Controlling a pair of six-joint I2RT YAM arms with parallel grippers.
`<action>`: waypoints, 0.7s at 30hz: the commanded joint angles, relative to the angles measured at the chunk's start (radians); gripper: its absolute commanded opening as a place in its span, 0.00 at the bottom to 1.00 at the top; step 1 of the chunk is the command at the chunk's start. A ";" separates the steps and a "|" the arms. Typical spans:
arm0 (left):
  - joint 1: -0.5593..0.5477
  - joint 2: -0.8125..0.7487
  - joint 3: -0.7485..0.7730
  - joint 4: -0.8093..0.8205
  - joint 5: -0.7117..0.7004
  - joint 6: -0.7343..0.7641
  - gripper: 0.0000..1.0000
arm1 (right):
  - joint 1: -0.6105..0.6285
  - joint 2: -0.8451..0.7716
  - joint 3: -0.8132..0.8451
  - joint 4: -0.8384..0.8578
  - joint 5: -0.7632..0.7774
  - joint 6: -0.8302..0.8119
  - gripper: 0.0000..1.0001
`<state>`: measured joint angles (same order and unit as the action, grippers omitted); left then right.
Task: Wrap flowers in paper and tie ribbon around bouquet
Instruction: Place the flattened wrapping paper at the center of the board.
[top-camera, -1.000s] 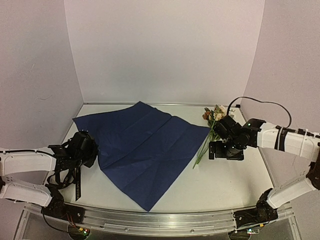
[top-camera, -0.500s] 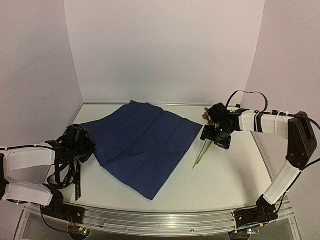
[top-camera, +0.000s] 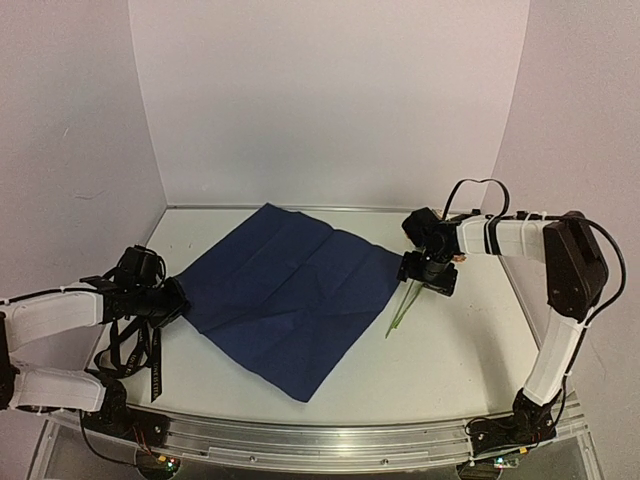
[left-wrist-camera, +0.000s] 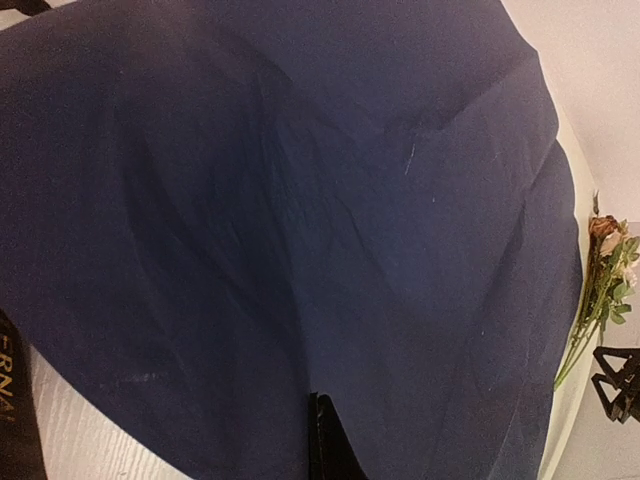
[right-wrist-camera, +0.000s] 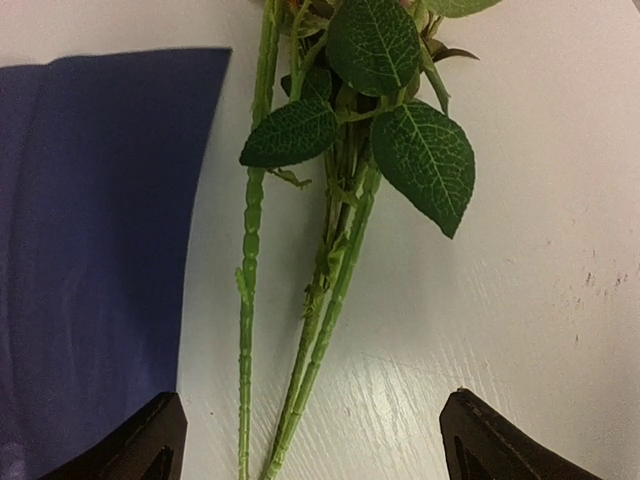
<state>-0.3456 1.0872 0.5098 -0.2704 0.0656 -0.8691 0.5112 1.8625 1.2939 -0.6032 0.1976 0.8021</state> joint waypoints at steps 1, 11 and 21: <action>0.032 -0.069 0.037 -0.090 0.046 0.092 0.00 | -0.003 0.063 0.093 -0.036 0.048 0.005 0.91; 0.037 0.013 0.072 -0.090 0.018 0.137 0.00 | -0.031 0.151 0.133 -0.062 0.126 0.084 0.86; 0.040 0.059 0.136 -0.175 -0.050 0.160 0.50 | -0.085 0.226 0.153 -0.061 0.056 0.169 0.77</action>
<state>-0.3130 1.1565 0.5881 -0.3910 0.0728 -0.7258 0.4426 2.0696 1.4245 -0.6471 0.2618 0.9088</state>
